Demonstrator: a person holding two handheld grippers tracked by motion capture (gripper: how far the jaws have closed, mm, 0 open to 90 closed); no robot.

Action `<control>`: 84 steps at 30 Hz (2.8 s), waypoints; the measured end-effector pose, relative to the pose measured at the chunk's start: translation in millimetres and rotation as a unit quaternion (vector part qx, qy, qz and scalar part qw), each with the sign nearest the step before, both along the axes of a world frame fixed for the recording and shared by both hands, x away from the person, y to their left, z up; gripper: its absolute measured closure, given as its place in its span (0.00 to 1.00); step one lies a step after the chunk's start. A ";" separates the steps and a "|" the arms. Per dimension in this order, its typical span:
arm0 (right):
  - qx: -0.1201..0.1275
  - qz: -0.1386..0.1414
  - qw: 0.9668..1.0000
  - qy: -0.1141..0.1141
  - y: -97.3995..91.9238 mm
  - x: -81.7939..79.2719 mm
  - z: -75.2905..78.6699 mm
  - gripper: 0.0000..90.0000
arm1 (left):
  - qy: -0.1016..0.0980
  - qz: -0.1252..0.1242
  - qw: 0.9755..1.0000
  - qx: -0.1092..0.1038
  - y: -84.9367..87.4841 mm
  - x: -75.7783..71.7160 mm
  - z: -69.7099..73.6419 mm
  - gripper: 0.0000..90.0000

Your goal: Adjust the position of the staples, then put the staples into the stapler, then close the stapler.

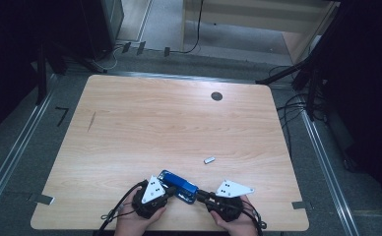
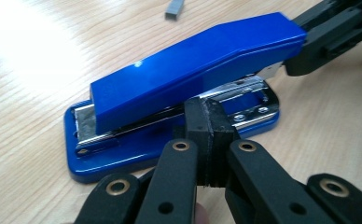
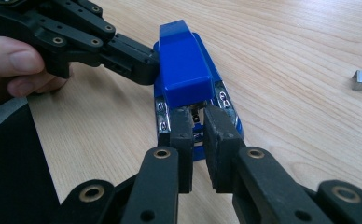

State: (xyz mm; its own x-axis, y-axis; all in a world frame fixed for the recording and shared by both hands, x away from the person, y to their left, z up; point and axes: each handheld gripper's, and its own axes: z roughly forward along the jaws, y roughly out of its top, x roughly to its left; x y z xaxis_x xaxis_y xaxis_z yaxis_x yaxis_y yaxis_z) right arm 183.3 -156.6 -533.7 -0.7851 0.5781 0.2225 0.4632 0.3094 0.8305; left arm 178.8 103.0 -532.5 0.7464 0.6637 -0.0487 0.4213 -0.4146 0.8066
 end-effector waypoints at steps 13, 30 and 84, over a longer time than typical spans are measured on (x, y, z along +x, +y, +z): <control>0.003 0.001 1.000 -0.003 0.5 -0.2 3.0 0.95 | 0.024 -0.003 1.000 0.004 -1.3 3.8 -0.9 1.00; 0.008 -0.002 1.000 -0.007 1.0 -0.7 5.6 0.96 | 0.015 -0.006 1.000 0.013 -3.3 1.8 -0.9 1.00; 0.070 -0.001 0.994 -0.079 23.7 9.1 41.9 1.00 | 0.014 -0.004 1.000 0.013 -3.7 2.0 -1.1 1.00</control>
